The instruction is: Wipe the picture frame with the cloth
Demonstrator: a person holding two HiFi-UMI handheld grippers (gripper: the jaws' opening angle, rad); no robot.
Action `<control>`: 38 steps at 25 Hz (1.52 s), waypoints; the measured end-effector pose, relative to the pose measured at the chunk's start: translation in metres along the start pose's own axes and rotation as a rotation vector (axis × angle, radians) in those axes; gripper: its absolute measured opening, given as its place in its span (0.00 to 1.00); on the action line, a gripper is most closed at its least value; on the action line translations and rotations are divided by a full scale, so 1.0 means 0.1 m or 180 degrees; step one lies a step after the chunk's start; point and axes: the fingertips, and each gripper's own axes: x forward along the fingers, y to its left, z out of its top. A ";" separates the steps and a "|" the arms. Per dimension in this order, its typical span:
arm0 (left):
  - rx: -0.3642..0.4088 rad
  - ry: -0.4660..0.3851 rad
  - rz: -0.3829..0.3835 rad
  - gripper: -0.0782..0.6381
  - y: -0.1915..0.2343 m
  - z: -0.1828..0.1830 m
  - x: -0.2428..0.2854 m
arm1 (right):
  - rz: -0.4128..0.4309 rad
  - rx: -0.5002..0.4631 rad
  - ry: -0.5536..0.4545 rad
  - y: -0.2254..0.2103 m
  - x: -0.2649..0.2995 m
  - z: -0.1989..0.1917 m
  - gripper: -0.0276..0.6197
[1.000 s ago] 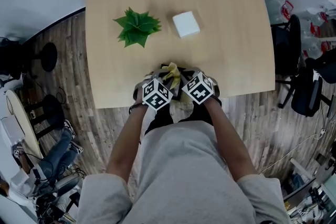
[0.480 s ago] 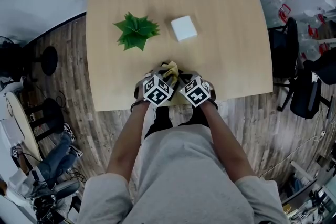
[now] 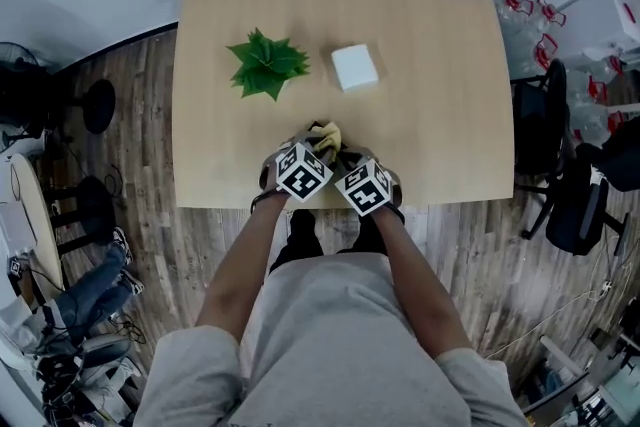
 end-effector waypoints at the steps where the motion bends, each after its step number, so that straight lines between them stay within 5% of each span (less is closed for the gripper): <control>1: -0.0005 -0.0008 0.0005 0.29 -0.02 0.02 0.00 | -0.0010 -0.0010 -0.0007 0.01 0.00 0.00 0.05; 7: -0.0173 0.0006 0.0122 0.29 0.00 0.04 0.02 | -0.0102 -0.0327 -0.0026 -0.02 -0.07 -0.01 0.05; 11: -0.0271 -0.0013 0.0209 0.29 0.00 0.03 -0.01 | -0.0119 -0.0229 -0.0263 -0.29 -0.28 0.03 0.04; 15: -0.0419 -0.0084 0.0330 0.29 0.00 0.05 -0.05 | 0.0226 -0.0234 -0.0431 -0.58 -0.35 0.37 0.04; 22: -0.0601 -0.0249 0.0463 0.29 -0.07 0.19 -0.09 | 0.0612 -0.0325 -0.0178 -0.64 -0.20 0.34 0.05; 38: -0.0911 -0.0250 0.0648 0.29 -0.27 0.05 -0.02 | 0.0747 -0.0545 0.0049 -0.75 -0.13 0.00 0.05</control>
